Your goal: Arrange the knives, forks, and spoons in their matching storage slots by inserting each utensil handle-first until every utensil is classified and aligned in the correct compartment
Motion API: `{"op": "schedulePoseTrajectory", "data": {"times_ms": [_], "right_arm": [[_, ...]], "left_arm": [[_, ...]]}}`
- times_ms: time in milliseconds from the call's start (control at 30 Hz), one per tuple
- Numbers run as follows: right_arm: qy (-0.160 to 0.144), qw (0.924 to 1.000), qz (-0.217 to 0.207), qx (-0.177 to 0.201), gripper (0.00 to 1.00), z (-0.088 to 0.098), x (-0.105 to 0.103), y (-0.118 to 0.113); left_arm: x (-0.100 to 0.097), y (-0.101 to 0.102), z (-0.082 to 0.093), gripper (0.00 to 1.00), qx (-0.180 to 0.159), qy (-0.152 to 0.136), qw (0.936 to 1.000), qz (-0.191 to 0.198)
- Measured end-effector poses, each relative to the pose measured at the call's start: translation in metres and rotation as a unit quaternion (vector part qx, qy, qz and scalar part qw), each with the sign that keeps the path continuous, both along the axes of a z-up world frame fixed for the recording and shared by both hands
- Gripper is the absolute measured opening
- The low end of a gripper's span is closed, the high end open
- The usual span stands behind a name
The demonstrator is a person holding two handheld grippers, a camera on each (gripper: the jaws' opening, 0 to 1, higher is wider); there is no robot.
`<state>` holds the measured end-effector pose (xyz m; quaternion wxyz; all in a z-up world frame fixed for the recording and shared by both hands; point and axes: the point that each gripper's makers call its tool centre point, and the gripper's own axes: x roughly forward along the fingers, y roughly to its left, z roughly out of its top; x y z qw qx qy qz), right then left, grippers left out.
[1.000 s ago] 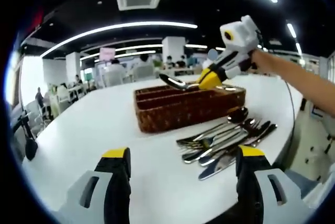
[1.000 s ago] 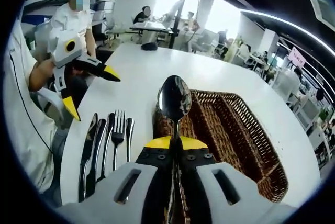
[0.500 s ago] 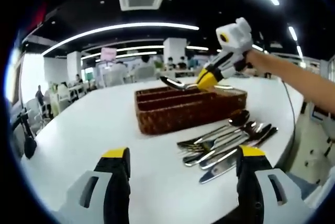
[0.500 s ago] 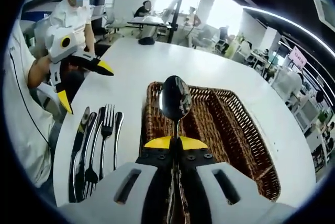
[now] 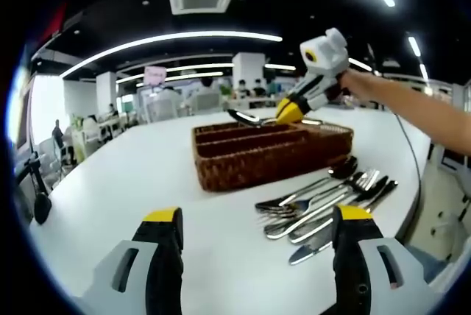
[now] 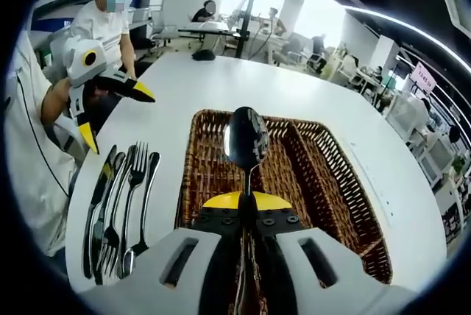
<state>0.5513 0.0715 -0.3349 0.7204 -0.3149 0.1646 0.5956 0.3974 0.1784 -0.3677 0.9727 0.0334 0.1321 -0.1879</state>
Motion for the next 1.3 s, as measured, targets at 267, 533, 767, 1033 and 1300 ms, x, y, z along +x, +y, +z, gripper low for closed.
{"op": "schedulePoseTrajectory", "data": {"times_ms": [267,533,767,1033,1300], "right_arm": [[0.000,1.0000,-0.006,0.004,0.03,0.003,0.021,-0.003],[-0.003,1.0000,-0.005,0.001,0.03,0.004,0.040,-0.002],[0.002,0.9999,-0.010,-0.001,0.03,0.004,0.057,-0.006],[0.006,0.9998,-0.018,-0.004,0.03,0.001,0.074,-0.005],[0.008,0.9997,-0.017,-0.018,0.03,-0.003,0.091,-0.001]], "left_arm": [[0.008,-0.001,0.000,0.83,0.007,-0.006,1.0000,0.002],[0.014,-0.004,-0.004,0.83,0.011,-0.001,0.9999,0.001],[0.017,-0.013,-0.003,0.82,0.020,-0.011,0.9996,-0.014],[0.023,-0.012,-0.010,0.82,0.021,-0.002,0.9997,-0.011],[0.026,-0.010,-0.009,0.82,0.026,-0.004,0.9996,-0.011]]}}
